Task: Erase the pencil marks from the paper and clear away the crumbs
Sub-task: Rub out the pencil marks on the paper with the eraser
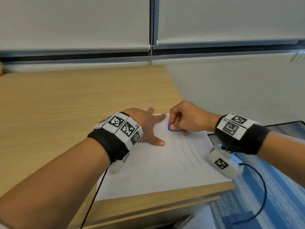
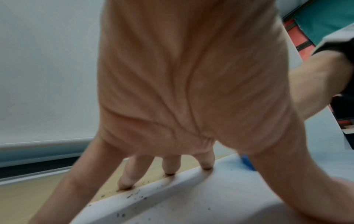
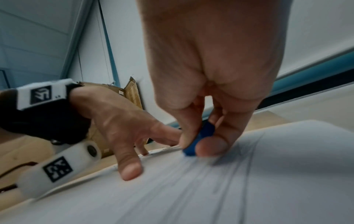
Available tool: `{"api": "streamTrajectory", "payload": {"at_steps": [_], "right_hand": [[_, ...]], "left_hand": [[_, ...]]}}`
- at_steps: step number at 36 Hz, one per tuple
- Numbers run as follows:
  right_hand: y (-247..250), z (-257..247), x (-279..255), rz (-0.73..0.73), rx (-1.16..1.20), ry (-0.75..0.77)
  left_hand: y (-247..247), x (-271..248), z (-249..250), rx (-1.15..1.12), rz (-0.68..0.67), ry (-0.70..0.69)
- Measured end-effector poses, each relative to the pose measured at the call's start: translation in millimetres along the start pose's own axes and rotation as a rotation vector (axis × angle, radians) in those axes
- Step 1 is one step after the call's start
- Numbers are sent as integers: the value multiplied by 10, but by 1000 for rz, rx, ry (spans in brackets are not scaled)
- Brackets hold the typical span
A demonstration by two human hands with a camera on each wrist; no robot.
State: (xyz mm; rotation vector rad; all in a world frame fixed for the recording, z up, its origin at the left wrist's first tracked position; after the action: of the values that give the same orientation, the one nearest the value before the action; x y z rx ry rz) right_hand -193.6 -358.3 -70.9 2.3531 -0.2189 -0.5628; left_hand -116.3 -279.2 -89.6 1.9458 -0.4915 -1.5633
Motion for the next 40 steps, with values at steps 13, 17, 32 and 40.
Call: {"api": "streamTrajectory", "payload": {"at_steps": [13, 17, 32, 40], "right_hand": [[39, -19, -6, -14, -83, -6], [-87, -25, -40, -218, -66, -19], [199, 49, 108, -34, -46, -68], [-105, 57, -47, -228, 0, -61]], "left_hand": [[4, 34, -17, 2, 9, -5], [5, 39, -8, 11, 11, -9], [4, 11, -1, 5, -4, 10], [0, 26, -12, 4, 7, -6]]}}
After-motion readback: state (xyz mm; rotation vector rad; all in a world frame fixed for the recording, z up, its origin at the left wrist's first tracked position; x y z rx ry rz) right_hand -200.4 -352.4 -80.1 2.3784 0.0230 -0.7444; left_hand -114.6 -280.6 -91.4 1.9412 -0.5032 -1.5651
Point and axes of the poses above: each hand's wrist, its own x-axis towards the middle knuckle, its own y-axis out of the back of the hand, z = x × y, the point moved 9 cm from there along x, towards the middle knuckle, and after that the axes turned 14 degrees about -z, right-handed, at the moved point
